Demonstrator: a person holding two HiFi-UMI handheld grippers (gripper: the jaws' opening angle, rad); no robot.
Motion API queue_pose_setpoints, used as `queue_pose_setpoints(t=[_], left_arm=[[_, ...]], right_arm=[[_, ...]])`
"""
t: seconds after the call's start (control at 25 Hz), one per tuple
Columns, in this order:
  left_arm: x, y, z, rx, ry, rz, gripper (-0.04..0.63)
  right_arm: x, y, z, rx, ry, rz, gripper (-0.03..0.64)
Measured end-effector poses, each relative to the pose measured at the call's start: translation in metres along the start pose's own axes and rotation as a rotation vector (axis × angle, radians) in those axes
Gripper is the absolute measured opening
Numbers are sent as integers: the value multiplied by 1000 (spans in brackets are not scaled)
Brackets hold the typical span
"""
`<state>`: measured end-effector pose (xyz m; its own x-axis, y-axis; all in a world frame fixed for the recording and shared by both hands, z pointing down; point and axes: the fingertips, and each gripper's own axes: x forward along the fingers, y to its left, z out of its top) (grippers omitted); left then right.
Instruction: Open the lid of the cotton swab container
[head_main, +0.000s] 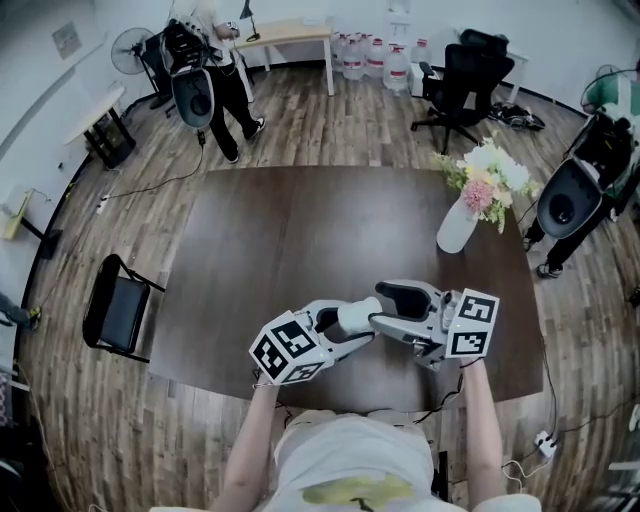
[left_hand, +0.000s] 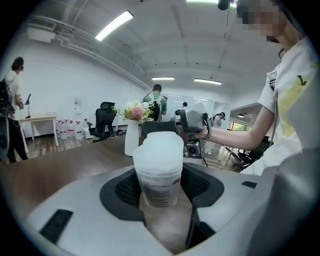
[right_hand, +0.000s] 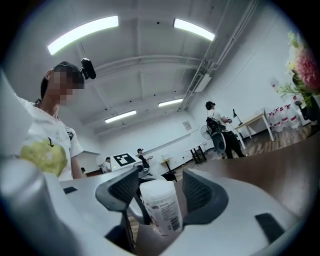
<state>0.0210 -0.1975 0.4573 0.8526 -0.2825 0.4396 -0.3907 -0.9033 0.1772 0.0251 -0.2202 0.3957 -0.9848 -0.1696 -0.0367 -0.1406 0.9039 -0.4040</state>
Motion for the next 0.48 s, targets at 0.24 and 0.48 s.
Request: queue_pose_setpoints(t=[0.24, 0.48], left_arm=[[-3, -7, 2, 8, 13, -54, 239], [-6, -12, 4, -6, 15, -96, 239]], right_arm=[[11, 9, -9, -29, 97, 58, 273], [15, 17, -14, -63, 144, 100, 270]])
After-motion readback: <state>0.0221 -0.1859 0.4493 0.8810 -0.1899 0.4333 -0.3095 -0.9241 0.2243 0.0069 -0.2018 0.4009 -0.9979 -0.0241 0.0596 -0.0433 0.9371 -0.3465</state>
